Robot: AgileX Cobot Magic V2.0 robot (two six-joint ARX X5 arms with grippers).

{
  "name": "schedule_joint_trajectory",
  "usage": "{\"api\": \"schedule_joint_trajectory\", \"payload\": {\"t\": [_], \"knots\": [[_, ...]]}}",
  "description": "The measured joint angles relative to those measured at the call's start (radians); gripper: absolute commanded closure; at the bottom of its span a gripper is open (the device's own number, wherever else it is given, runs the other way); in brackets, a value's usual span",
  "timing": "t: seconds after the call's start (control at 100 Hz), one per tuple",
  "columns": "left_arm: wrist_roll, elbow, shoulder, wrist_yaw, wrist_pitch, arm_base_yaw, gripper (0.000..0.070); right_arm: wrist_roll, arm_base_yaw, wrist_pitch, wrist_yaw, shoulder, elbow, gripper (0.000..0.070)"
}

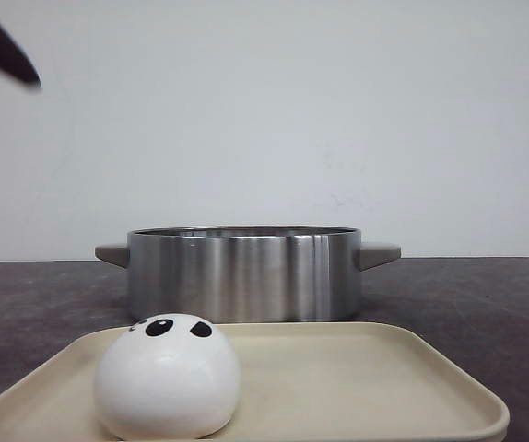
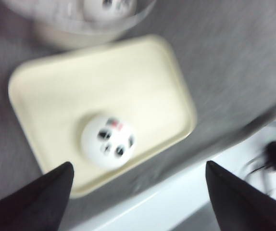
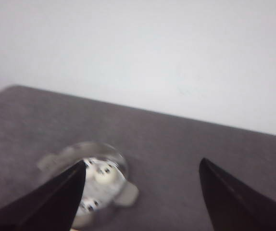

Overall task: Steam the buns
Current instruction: 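Lower left gripper onto the last panda bun on the tray and grasp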

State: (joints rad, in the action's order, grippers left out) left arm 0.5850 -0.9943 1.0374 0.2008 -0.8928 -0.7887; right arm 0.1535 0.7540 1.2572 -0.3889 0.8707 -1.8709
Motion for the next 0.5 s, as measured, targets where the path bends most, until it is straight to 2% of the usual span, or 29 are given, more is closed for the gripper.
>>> {"api": "schedule_joint_trajectory", "payload": {"t": [0.07, 0.18, 0.5], "knots": [[0.013, 0.027, 0.054, -0.044, -0.008, -0.040, 0.0189, 0.000, 0.000, 0.042, -0.031, -0.019, 0.000, 0.0230], [0.021, 0.033, 0.149, -0.093, 0.014, -0.092, 0.0185, 0.000, 0.000, 0.079, -0.035, -0.044, 0.000, 0.0230], [0.055, 0.033, 0.420, -0.095, 0.182, -0.172, 0.0184, 0.000, 0.000, 0.079, -0.035, -0.048, 0.002, 0.0230]]}}
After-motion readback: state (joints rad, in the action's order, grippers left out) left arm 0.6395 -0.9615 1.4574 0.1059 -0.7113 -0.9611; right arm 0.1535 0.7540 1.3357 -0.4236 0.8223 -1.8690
